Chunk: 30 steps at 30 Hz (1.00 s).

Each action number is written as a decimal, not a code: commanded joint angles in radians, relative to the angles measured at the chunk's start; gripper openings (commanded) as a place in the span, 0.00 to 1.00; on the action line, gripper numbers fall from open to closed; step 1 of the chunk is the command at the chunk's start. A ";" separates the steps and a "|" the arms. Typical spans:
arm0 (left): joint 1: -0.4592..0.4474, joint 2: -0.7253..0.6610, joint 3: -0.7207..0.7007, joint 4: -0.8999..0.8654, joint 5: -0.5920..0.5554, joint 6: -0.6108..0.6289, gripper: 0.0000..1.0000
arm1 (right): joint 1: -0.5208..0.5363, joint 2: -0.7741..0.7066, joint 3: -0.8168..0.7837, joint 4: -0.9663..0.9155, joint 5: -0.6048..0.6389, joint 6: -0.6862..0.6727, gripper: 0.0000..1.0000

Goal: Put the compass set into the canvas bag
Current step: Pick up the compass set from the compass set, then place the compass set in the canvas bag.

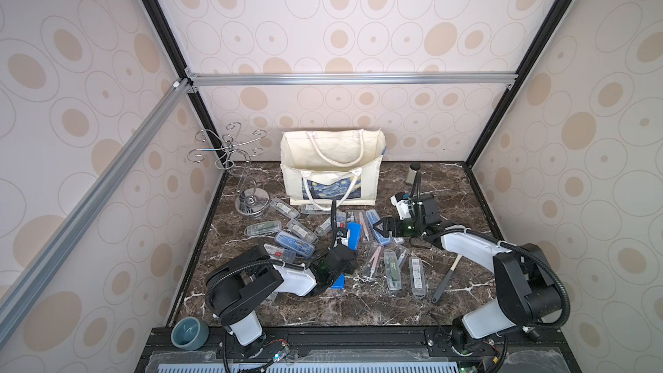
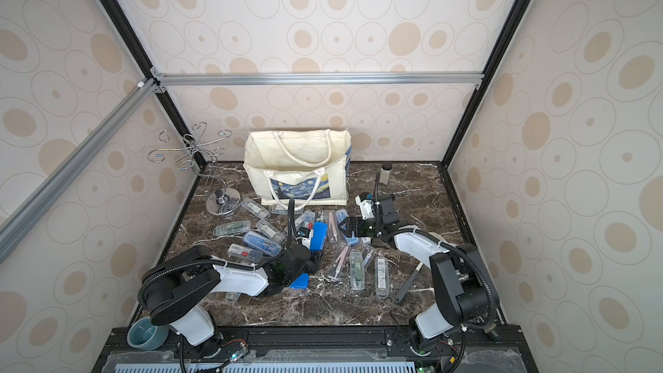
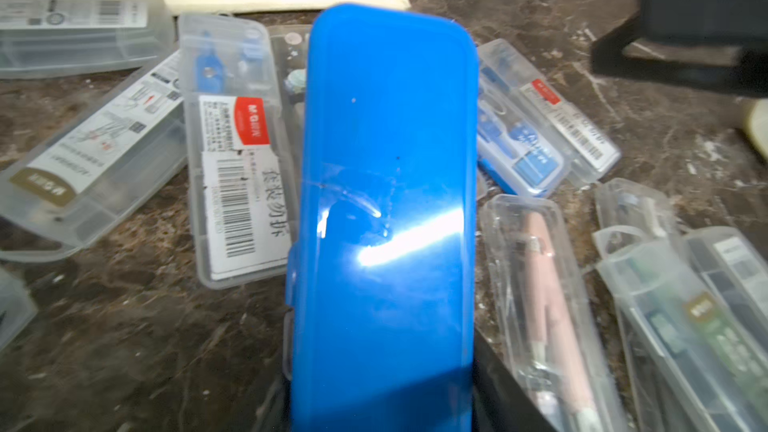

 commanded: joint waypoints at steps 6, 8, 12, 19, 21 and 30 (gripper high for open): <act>-0.010 -0.018 0.029 0.155 0.122 0.067 0.54 | 0.073 0.103 0.065 0.130 -0.104 0.066 0.68; -0.010 -0.014 0.029 0.160 0.133 0.067 0.54 | 0.075 0.111 0.057 0.191 -0.133 0.104 0.66; -0.010 -0.010 0.032 0.157 0.137 0.060 0.54 | 0.075 0.109 0.049 0.232 -0.163 0.129 0.64; -0.010 -0.013 0.029 0.161 0.138 0.058 0.54 | 0.075 0.044 0.059 0.050 0.028 0.045 0.64; -0.009 -0.014 0.027 0.168 0.138 0.059 0.54 | 0.075 0.015 0.059 -0.006 0.115 0.018 0.65; -0.008 -0.010 0.027 0.182 0.147 0.063 0.54 | 0.072 -0.091 0.104 -0.215 0.192 -0.202 0.73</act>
